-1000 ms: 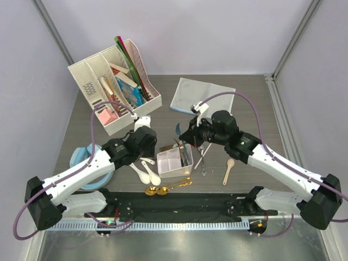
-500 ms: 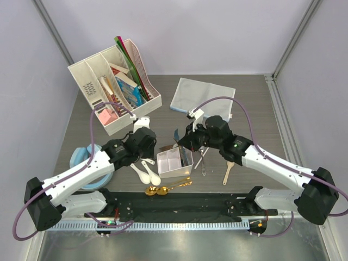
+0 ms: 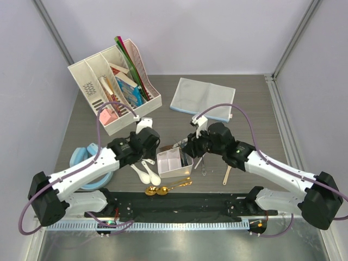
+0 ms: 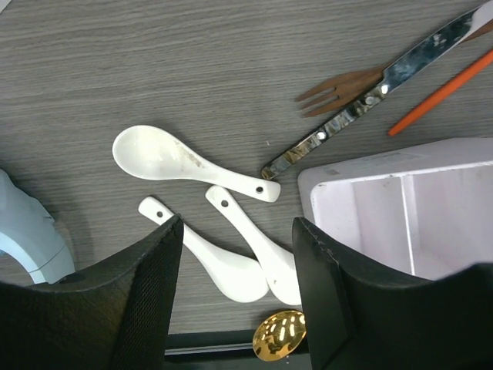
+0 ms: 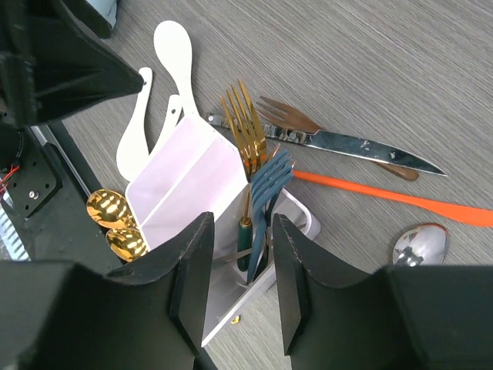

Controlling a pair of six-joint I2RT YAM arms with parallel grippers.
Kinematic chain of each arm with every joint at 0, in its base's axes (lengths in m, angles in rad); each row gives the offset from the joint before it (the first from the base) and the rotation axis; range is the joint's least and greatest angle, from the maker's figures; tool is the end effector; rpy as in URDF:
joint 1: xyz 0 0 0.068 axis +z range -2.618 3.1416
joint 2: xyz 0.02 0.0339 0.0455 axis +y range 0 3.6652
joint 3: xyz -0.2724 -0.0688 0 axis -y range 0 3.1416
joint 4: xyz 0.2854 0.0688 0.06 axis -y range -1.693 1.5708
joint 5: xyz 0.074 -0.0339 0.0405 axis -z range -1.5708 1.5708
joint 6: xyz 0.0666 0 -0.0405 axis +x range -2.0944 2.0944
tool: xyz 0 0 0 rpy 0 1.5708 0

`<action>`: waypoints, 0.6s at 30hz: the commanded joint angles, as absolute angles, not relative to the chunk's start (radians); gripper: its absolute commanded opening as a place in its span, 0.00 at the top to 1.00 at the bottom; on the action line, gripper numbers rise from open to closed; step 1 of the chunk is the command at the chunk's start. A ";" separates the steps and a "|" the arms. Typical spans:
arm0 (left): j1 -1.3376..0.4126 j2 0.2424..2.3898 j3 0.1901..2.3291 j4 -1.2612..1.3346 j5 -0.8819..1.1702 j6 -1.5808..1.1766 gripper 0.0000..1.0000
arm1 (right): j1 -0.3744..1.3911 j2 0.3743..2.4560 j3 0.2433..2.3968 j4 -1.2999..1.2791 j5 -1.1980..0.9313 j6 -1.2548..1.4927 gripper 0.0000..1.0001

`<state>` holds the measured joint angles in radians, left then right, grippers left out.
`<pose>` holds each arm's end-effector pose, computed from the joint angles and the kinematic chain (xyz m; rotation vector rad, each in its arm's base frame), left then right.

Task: Sort the eating utensils into containers
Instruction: Place the fork in the storage box.

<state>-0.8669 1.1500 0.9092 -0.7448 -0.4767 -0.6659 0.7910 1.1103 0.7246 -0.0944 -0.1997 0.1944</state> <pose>0.2005 -0.1889 0.2413 0.0660 2.4055 -0.0813 0.2082 0.2294 0.2414 -0.7525 2.0051 0.8022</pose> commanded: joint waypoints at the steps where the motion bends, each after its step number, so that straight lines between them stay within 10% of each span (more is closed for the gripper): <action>1: -0.842 1.218 0.931 -0.750 -0.500 -0.653 0.40 | 0.798 1.069 0.735 -0.052 -0.167 0.215 0.58; 18: -0.765 1.278 0.716 -0.608 -0.480 -1.325 0.48 | 0.798 0.784 0.833 -0.153 0.175 0.130 0.54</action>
<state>-0.7681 1.2606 0.7036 -0.5968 -0.4240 -1.0695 0.7925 0.8051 0.8211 -0.1284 0.0311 0.1802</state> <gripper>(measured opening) 0.521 0.457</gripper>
